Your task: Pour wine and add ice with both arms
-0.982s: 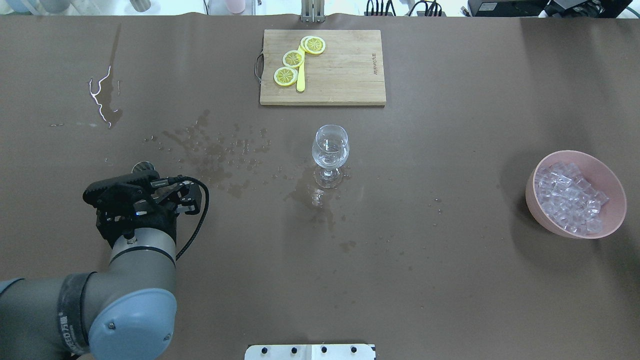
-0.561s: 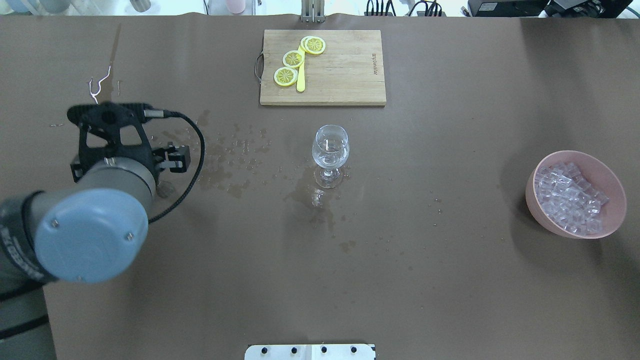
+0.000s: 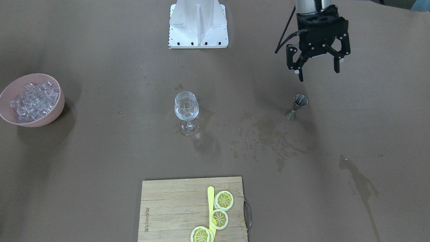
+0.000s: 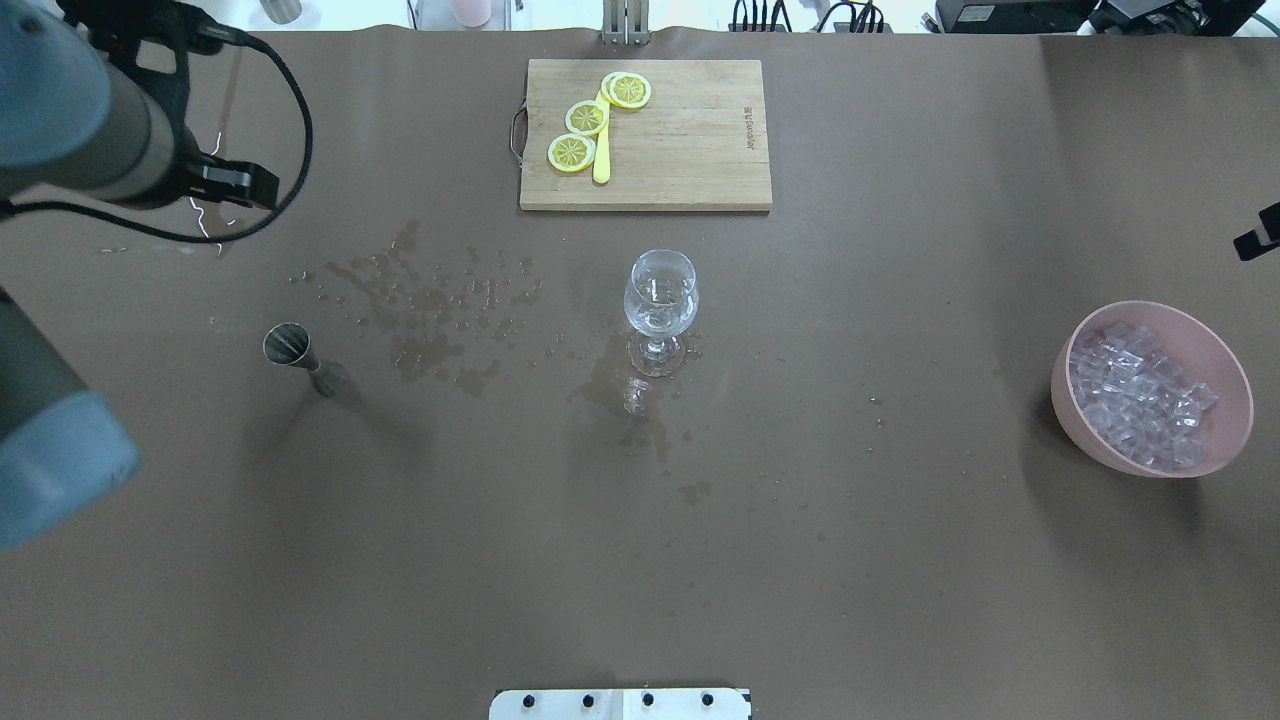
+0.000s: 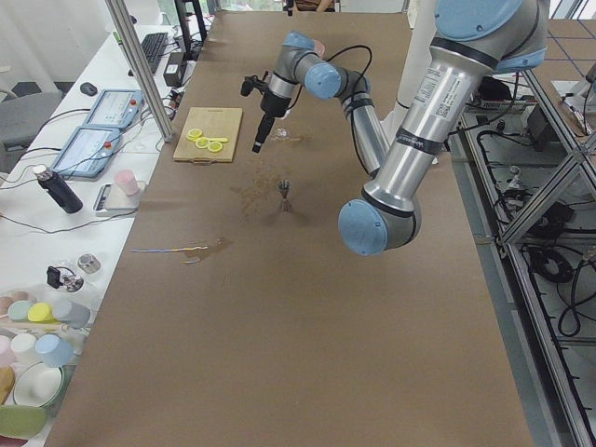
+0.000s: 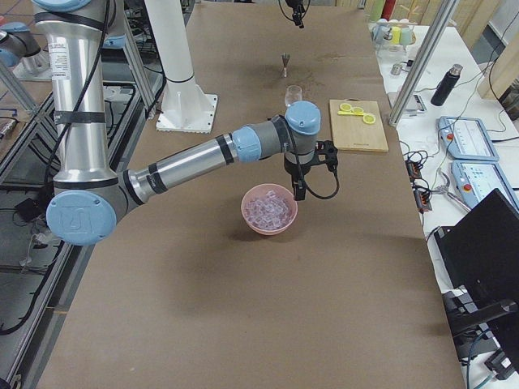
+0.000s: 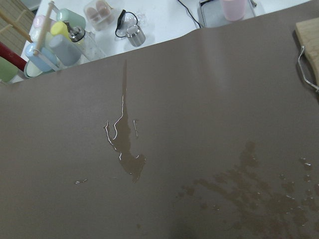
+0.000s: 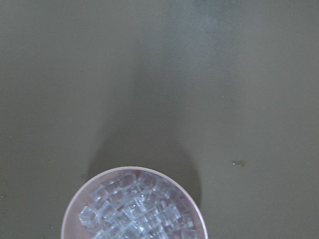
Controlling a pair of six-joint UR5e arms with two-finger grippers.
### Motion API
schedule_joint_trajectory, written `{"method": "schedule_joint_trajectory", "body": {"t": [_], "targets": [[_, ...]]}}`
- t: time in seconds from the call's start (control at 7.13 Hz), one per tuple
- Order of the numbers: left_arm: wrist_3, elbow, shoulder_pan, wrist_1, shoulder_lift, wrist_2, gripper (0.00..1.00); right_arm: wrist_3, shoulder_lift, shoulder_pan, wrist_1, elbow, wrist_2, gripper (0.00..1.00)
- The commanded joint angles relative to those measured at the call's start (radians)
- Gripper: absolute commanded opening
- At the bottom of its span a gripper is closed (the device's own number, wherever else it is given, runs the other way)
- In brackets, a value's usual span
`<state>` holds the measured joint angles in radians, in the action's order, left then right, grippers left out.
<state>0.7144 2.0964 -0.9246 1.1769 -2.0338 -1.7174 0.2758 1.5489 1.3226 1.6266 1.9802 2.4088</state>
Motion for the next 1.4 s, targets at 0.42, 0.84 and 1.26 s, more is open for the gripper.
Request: {"method": "schedule_joint_trajectory", "body": {"t": [0.42, 0.84, 1.26], "targets": [[-0.294, -0.306, -0.276, 0.156, 0.044, -0.344, 0.99, 0.034, 0.109, -0.293, -0.417, -0.03, -0.285, 1.0], [-0.286, -0.318, -0.28, 0.159, 0.041, -0.352, 0.99, -0.05, 0.115, -0.304, -0.447, -0.093, -0.264, 0.99], [-0.286, -0.318, -0.287, 0.158, 0.041, -0.354, 0.99, -0.052, 0.137, -0.353, -0.439, -0.098, -0.237, 0.93]]}}
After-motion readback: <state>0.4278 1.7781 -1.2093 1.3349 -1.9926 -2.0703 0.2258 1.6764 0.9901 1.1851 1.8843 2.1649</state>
